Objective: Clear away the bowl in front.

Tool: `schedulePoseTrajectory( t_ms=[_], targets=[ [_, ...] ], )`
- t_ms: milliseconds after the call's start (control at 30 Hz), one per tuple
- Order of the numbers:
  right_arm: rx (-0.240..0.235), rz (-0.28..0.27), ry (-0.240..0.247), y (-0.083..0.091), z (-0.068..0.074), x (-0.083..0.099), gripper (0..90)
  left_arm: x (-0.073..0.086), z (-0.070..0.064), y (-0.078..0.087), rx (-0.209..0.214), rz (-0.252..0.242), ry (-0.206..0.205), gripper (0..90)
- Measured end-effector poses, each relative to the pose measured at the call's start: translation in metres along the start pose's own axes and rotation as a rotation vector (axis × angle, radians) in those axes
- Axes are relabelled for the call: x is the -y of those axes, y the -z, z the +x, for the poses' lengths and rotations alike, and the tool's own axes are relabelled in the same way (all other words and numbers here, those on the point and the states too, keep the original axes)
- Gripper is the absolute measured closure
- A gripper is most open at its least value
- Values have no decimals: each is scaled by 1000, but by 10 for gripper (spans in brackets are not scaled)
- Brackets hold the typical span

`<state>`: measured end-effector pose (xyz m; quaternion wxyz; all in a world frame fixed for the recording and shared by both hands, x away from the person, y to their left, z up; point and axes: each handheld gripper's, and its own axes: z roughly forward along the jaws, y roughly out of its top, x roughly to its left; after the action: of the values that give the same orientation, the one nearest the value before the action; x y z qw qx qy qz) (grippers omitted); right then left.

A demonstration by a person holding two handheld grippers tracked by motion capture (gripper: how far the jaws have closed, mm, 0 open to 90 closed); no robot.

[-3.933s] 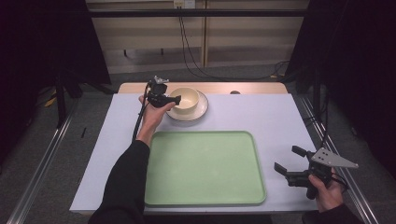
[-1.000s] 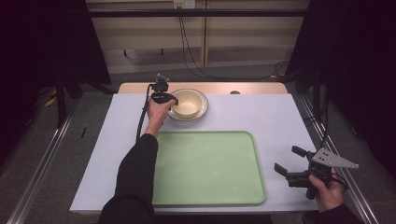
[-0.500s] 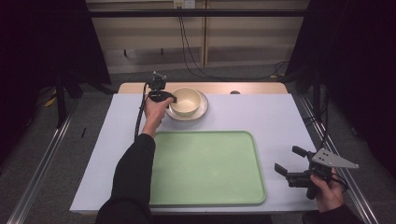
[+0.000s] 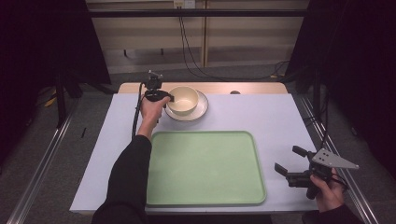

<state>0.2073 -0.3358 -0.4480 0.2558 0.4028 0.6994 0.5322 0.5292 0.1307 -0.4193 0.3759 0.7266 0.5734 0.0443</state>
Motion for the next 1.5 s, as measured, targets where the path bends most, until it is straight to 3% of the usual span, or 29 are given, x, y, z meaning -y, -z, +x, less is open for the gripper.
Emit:
schedulePoseTrajectory(
  t_ms=[367, 733, 1233, 1333, 1500],
  targets=[
    [8, -7, 1, 0, 0, 0, 2, 2, 2, 22, 32, -21, -28, 828],
    [-6, -16, 18, 1, 1, 0, 2, 9, -6, 34, 49, -42, -45, 828],
    [-13, -23, 31, 2, 2, 0, 2, 20, -29, 46, 117, -27, -109, 829],
    [-11, -26, 30, 2, 2, 0, 2, 21, -33, 46, 128, -34, -100, 829],
    [-16, -21, 32, 2, 2, 0, 2, 23, -42, 46, 150, -18, -140, 828]
  ],
)
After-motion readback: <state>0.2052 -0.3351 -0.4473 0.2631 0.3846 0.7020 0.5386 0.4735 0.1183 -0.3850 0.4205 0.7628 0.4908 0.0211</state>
